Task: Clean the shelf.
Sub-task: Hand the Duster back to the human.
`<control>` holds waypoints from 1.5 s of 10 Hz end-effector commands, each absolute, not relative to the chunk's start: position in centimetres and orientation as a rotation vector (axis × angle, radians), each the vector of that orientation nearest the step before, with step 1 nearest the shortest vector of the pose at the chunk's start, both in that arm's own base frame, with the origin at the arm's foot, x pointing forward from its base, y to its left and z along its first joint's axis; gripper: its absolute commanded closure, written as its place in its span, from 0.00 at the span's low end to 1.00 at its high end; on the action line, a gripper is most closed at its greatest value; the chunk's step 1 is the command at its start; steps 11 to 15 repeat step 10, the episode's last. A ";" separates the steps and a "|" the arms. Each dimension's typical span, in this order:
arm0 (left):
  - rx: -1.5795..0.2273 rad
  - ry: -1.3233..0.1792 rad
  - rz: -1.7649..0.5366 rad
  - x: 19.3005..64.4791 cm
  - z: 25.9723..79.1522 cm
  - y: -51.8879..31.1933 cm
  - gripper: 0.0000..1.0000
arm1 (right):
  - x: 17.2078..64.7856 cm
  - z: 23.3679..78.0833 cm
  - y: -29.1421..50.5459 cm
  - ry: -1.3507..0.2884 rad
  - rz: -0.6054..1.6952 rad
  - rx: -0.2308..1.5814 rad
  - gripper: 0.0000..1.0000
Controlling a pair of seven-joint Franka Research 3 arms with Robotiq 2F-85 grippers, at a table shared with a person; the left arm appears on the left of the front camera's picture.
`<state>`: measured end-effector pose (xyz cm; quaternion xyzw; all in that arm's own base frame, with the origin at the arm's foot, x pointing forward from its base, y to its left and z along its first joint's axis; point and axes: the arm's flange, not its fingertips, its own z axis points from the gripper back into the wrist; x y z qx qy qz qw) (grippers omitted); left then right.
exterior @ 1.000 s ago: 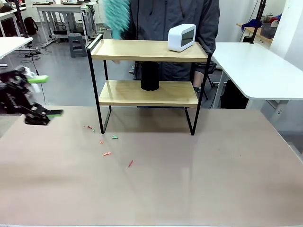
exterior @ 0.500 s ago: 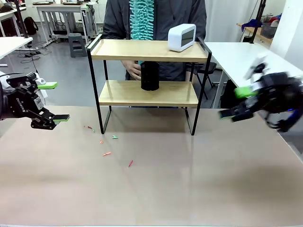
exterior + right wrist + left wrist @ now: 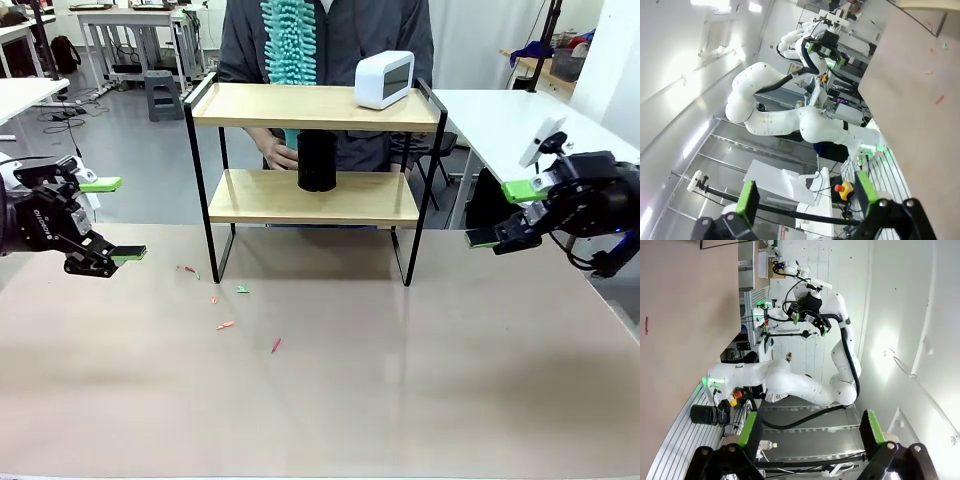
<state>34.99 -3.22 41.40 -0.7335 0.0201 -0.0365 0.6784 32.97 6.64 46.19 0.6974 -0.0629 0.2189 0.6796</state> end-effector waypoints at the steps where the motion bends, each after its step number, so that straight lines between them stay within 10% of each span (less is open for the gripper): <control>1: -1.660 0.037 -0.081 35.1 41.6 -3.5 0.00 | 32.8 46.2 6.7 -0.132 0.496 1.566 0.00; 15: -1.660 0.037 -0.081 35.1 41.6 -3.5 0.00 | 32.8 46.2 6.7 -0.132 0.496 1.566 0.00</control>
